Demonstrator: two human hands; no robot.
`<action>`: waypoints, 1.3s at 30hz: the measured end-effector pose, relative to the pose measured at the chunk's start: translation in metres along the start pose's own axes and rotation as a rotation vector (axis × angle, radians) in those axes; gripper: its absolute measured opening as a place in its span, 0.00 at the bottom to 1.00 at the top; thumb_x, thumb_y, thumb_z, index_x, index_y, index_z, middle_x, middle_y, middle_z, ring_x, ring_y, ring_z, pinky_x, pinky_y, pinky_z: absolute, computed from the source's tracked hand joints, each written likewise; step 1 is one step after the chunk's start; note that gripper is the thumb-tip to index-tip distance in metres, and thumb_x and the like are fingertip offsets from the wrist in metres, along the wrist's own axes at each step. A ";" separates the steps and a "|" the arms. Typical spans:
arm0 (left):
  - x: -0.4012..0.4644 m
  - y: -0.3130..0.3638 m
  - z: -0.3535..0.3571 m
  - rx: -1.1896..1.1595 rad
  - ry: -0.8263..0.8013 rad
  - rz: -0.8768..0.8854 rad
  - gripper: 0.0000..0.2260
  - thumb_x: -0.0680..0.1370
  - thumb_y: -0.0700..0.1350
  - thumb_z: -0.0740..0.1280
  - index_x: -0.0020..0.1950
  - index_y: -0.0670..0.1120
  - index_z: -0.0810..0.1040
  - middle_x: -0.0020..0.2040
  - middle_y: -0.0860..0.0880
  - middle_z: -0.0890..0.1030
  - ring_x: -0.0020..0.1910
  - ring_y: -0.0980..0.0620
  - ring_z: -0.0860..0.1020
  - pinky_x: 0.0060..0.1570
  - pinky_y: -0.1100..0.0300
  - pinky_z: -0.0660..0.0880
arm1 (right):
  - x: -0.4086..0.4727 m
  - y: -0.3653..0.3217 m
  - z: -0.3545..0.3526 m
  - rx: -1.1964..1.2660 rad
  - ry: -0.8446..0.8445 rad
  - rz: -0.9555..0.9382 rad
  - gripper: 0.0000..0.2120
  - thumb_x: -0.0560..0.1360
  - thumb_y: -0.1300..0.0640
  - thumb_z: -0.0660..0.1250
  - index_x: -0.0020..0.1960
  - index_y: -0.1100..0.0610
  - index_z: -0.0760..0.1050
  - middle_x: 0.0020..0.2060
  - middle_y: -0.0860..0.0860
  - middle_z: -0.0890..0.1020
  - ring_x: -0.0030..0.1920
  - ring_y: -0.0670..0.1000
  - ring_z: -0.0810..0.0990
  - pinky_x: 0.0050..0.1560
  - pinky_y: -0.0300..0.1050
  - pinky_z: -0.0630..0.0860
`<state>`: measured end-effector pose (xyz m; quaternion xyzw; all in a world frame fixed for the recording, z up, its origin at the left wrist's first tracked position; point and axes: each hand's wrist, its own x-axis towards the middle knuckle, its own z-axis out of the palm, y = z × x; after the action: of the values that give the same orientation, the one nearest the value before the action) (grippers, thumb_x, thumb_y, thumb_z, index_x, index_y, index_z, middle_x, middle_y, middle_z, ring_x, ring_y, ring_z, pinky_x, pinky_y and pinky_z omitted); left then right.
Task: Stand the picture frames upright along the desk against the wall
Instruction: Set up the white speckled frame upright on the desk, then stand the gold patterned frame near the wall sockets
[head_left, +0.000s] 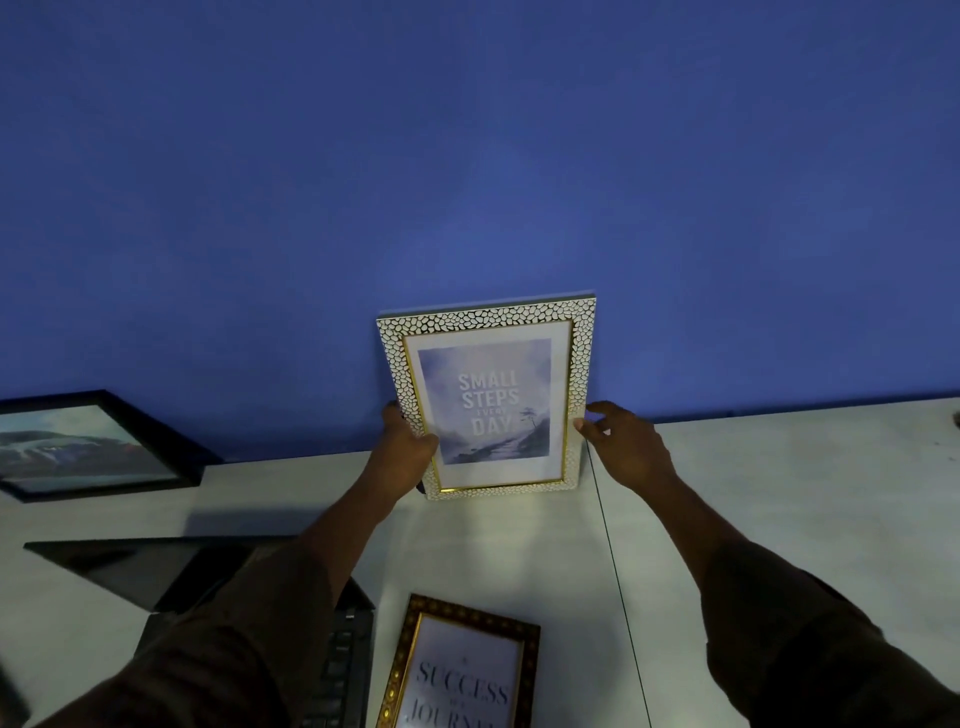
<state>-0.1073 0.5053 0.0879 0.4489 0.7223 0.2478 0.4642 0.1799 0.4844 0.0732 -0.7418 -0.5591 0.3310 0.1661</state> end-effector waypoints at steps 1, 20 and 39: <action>-0.002 -0.007 0.001 -0.005 -0.002 -0.025 0.29 0.78 0.36 0.65 0.76 0.45 0.57 0.67 0.43 0.75 0.62 0.41 0.76 0.54 0.53 0.72 | -0.006 0.004 0.002 0.014 -0.018 0.052 0.22 0.80 0.40 0.63 0.68 0.52 0.75 0.62 0.54 0.83 0.62 0.59 0.80 0.62 0.54 0.75; -0.157 -0.202 0.011 0.175 -0.153 -0.456 0.38 0.76 0.48 0.71 0.79 0.39 0.54 0.74 0.38 0.69 0.68 0.38 0.73 0.60 0.53 0.72 | -0.204 0.064 0.142 -0.103 -0.651 0.216 0.12 0.80 0.50 0.64 0.46 0.56 0.79 0.48 0.57 0.87 0.50 0.57 0.86 0.53 0.48 0.81; -0.214 -0.235 -0.017 0.175 -0.072 -0.197 0.08 0.80 0.44 0.66 0.45 0.41 0.81 0.44 0.43 0.84 0.43 0.44 0.82 0.46 0.50 0.80 | -0.261 0.053 0.173 0.330 -0.280 0.478 0.18 0.82 0.46 0.61 0.41 0.57 0.77 0.41 0.55 0.82 0.39 0.55 0.80 0.44 0.50 0.79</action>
<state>-0.1849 0.2067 0.0096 0.4233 0.7645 0.1207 0.4709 0.0604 0.2008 -0.0058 -0.7622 -0.3254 0.5458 0.1233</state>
